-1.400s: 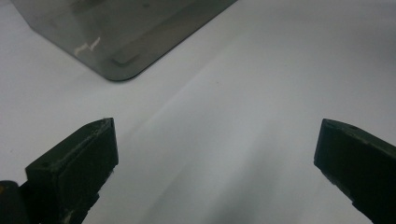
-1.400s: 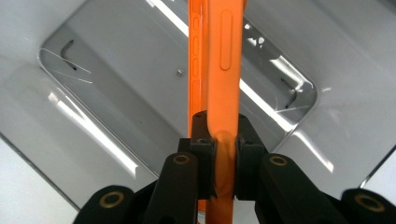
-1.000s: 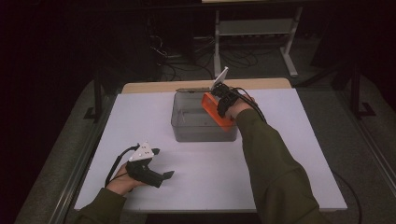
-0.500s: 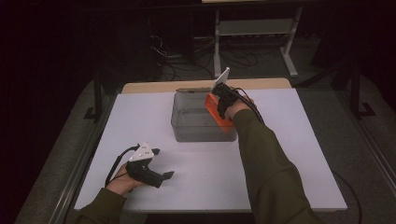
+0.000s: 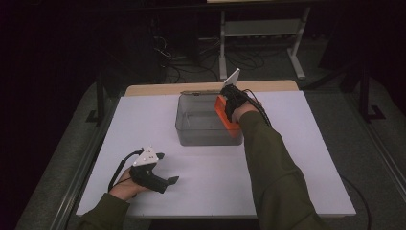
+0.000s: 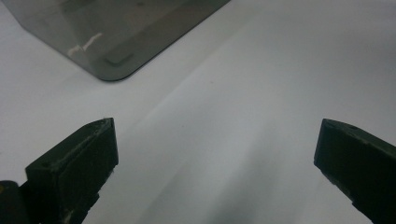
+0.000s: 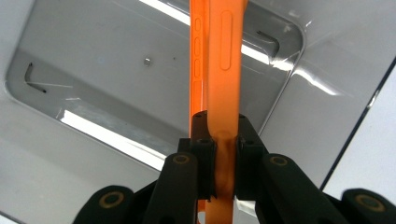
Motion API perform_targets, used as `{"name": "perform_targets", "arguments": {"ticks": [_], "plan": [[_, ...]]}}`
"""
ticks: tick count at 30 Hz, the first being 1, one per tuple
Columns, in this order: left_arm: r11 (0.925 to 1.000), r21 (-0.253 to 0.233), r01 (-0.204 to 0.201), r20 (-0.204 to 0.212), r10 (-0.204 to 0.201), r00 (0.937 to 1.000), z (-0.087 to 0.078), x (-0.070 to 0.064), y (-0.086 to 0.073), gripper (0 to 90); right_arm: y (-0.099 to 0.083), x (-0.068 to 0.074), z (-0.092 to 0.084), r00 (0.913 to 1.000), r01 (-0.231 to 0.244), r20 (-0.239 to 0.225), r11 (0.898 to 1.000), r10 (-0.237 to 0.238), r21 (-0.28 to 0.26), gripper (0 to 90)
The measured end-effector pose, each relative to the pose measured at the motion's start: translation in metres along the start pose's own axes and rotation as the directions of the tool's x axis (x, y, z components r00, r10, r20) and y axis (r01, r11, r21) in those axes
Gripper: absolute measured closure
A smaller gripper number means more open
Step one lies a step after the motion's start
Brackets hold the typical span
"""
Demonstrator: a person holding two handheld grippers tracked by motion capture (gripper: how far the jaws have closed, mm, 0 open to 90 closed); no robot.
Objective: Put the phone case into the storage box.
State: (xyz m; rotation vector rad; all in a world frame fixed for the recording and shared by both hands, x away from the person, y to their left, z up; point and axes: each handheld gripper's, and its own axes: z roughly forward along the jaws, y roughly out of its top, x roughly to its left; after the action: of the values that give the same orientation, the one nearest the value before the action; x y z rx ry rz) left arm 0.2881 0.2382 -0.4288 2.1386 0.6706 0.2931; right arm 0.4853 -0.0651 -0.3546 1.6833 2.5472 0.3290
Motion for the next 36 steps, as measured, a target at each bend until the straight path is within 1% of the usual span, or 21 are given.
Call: {"name": "perform_targets", "arguments": {"ticks": [5,11,16,26,36], "plan": [[1.0,0.001,-0.001,0.0,0.001,1.0,0.0003,-0.0006,0.0003,0.0,0.001,0.0004,0.0002,0.9996,-0.027,-0.002,1.0,0.027,0.001,80.1],[1.0,0.004,-0.005,0.004,0.005,1.0,0.0,-0.0006,0.0004,0.0,0.002,-0.001,0.0013,0.9965,-0.082,0.012,0.997,0.082,0.013,80.0],[1.0,0.002,-0.006,0.006,0.006,1.0,0.0002,-0.0008,0.0005,0.0,0.0026,-0.0009,0.0029,0.9942,-0.107,0.016,0.994,0.107,0.018,80.0],[1.0,0.0,-0.006,0.01,0.006,0.9999,0.0001,-0.0011,0.0009,0.0,0.0032,-0.0007,0.0057,0.985,-0.171,0.029,0.985,0.17,0.033,80.0],[1.0,-0.002,-0.002,0.013,0.002,0.9999,0.0003,-0.0015,0.0009,0.0,0.0034,-0.0001,0.0083,0.9821,-0.187,0.034,0.982,0.186,0.038,79.9]]}}
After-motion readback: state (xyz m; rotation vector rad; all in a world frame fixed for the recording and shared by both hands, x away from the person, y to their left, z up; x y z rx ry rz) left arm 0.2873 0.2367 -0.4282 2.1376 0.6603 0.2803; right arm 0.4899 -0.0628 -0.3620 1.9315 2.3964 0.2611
